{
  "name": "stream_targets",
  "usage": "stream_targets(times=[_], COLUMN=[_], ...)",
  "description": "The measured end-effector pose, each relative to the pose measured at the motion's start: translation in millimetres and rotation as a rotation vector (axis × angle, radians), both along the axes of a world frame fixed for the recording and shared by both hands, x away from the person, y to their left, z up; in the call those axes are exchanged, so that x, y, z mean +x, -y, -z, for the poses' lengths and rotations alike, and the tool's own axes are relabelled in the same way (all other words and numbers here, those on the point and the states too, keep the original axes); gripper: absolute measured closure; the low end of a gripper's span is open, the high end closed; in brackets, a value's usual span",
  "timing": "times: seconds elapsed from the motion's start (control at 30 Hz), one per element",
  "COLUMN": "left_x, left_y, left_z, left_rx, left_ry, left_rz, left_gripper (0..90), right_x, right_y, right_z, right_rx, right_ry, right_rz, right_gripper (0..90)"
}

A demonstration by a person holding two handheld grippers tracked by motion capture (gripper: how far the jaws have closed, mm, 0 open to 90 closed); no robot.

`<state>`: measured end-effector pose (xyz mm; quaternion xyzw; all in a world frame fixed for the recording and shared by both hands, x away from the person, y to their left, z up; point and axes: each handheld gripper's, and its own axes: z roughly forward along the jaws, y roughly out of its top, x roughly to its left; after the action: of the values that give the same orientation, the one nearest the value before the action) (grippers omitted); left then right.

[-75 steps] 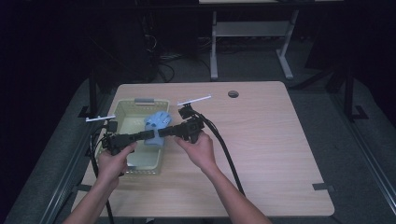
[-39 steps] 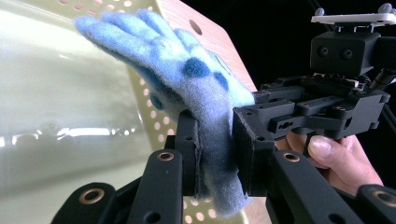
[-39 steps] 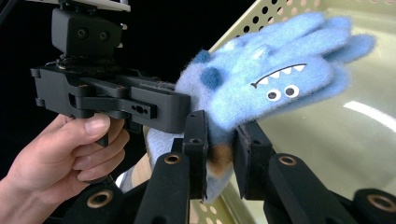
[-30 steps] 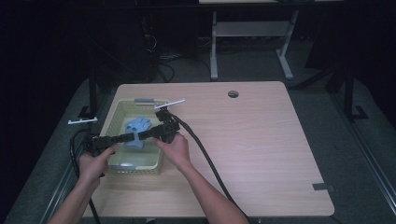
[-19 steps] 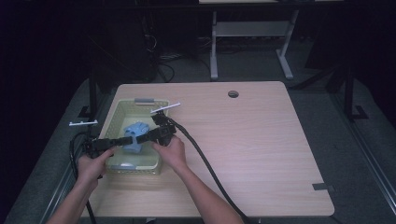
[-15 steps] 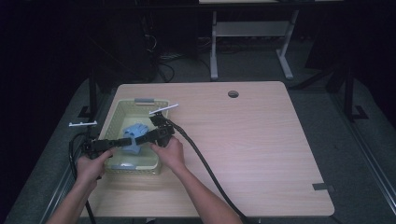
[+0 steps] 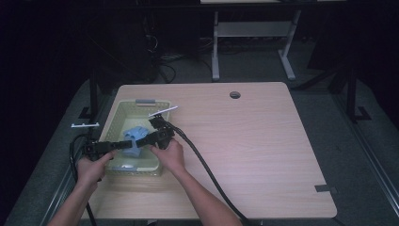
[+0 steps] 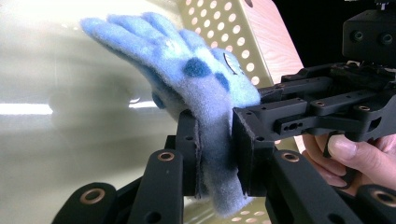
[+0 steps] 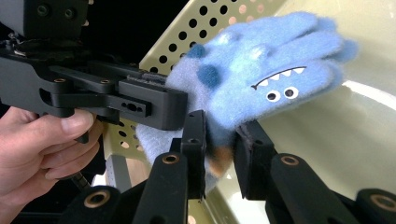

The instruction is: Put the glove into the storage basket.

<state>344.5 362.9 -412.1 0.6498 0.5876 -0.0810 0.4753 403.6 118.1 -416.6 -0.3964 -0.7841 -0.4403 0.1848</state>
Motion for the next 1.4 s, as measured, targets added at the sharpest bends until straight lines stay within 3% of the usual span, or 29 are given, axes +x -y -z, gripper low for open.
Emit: stream_targets(times=[0.13,0.4,0.5,0.6,0.7,0.77,0.93,1.03,1.2,1.4], left_x=[0.6,3.6,5.7,9.6,13.9,17.5,23.6,26.6,28.2,30.4], left_y=[-0.1,2.0,5.4,8.1,17.3,22.2,31.8,32.8,25.6,22.9], left_z=[0.7,2.2,0.3,1.0,1.8,2.3,1.2,-0.3,-4.6,-18.9], left_rx=[-0.003,0.049,0.134,0.184,0.275,0.313,0.405,0.440,0.442,0.457], left_ry=[-0.008,-0.047,-0.076,-0.110,-0.132,-0.148,-0.168,-0.173,-0.175,-0.137], left_rz=[-0.003,-0.024,-0.020,0.014,0.060,0.090,0.106,0.089,0.063,0.043], left_gripper=[73.5,73.4,73.3,73.1,72.7,72.4,70.9,68.3,64.5,64.3], right_x=[0.1,0.4,0.9,0.7,-0.8,-2.4,-6.0,-6.5,-9.2,-11.4], right_y=[-0.2,1.1,5.5,10.9,15.2,17.0,23.8,30.1,41.3,49.6], right_z=[0.4,-0.3,-3.5,-9.5,-14.6,-16.9,-22.0,-23.2,-25.4,-29.0], right_rx=[-0.001,-0.040,-0.046,-0.041,-0.028,-0.025,-0.007,-0.001,0.024,0.031], right_ry=[-0.002,0.027,0.036,0.045,0.068,0.073,0.077,0.083,0.078,0.086], right_rz=[0.001,0.006,0.016,0.026,0.025,0.022,0.029,0.033,0.048,0.055], right_gripper=[74.0,73.3,72.7,72.2,71.8,71.8,71.0,70.7,70.1,69.8])
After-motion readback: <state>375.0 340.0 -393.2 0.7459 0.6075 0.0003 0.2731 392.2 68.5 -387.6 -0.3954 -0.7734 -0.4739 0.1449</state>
